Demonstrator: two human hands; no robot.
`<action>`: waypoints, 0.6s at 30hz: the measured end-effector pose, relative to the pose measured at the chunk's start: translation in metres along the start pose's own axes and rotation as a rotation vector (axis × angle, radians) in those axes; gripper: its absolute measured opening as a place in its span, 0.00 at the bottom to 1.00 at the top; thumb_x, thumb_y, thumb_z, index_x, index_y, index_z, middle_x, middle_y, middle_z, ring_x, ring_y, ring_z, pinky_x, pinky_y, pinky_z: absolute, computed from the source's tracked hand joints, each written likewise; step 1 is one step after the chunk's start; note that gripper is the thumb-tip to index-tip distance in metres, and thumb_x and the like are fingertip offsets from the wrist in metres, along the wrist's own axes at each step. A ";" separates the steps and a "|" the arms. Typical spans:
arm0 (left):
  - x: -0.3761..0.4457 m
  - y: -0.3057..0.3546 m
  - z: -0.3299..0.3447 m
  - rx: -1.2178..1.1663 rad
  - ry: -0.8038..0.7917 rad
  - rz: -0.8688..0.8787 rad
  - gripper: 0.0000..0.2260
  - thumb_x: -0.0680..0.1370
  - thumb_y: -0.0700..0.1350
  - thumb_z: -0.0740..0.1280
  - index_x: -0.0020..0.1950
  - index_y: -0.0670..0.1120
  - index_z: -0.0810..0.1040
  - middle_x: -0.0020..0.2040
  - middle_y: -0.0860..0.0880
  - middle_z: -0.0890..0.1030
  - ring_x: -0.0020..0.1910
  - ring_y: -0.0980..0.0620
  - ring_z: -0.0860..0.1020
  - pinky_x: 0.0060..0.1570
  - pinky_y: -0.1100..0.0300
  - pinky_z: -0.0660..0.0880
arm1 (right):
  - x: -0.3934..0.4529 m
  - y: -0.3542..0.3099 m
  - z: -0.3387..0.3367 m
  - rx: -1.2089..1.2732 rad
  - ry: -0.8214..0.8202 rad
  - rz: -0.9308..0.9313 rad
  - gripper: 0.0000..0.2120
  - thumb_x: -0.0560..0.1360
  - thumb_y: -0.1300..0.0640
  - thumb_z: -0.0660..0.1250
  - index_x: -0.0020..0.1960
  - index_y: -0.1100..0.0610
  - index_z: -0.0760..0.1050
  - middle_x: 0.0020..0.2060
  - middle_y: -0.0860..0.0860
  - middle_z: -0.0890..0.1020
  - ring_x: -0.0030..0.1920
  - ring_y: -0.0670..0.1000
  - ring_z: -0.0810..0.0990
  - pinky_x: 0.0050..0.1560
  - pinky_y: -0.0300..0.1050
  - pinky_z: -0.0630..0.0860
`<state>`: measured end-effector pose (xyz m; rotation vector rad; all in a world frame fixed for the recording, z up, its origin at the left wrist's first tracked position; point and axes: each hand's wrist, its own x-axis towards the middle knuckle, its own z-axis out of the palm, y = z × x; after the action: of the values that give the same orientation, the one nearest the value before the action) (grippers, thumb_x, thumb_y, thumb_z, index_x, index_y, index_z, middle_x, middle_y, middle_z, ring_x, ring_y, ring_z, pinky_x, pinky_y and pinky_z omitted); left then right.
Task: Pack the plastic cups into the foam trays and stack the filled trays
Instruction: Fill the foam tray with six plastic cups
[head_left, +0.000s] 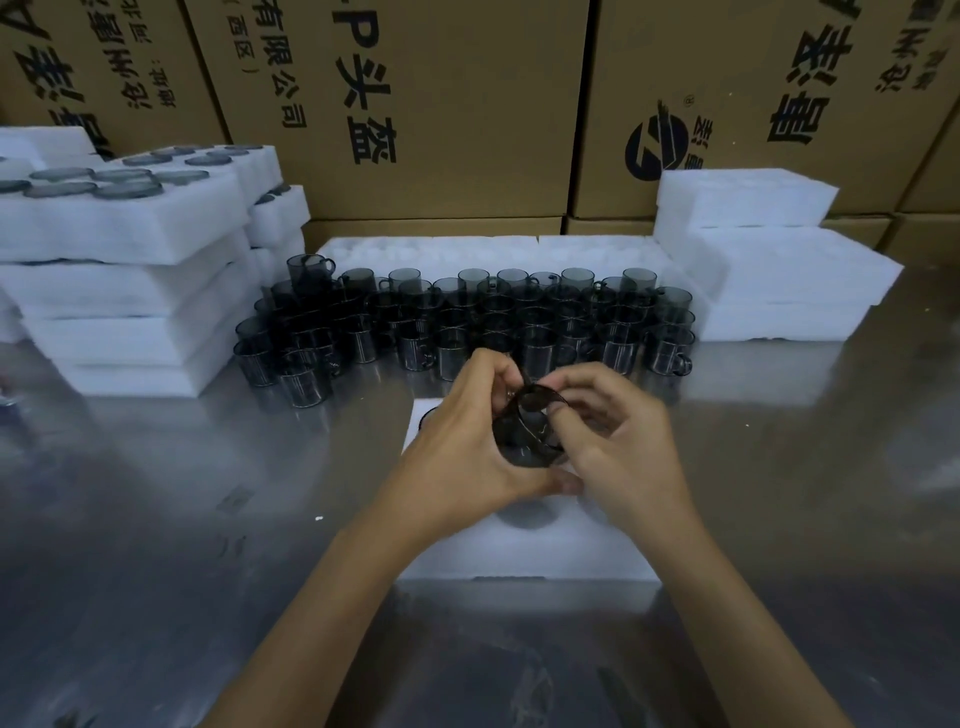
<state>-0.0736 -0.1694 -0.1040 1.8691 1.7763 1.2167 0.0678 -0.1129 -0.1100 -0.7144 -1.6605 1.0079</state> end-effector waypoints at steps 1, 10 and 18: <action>0.001 -0.002 -0.005 -0.040 -0.072 -0.034 0.35 0.57 0.65 0.79 0.56 0.63 0.63 0.48 0.59 0.73 0.46 0.60 0.74 0.43 0.60 0.75 | 0.001 0.000 -0.003 -0.025 -0.005 -0.005 0.18 0.74 0.73 0.67 0.44 0.49 0.81 0.41 0.44 0.85 0.44 0.43 0.84 0.44 0.36 0.80; 0.000 -0.021 -0.039 -0.015 -0.393 -0.139 0.31 0.56 0.66 0.80 0.56 0.66 0.75 0.54 0.63 0.76 0.57 0.63 0.74 0.55 0.62 0.73 | 0.002 0.004 -0.015 -0.177 -0.309 0.042 0.13 0.73 0.65 0.70 0.43 0.47 0.82 0.39 0.43 0.86 0.43 0.43 0.84 0.43 0.35 0.78; 0.000 -0.028 -0.033 0.149 -0.480 -0.107 0.30 0.60 0.62 0.81 0.57 0.62 0.74 0.62 0.65 0.66 0.65 0.69 0.61 0.58 0.73 0.62 | 0.000 0.013 -0.013 -0.315 -0.337 0.020 0.08 0.73 0.59 0.73 0.40 0.46 0.84 0.34 0.39 0.83 0.37 0.39 0.77 0.39 0.31 0.69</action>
<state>-0.1167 -0.1746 -0.1042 1.9109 1.6984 0.5454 0.0796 -0.1027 -0.1200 -0.7988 -2.1408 0.9265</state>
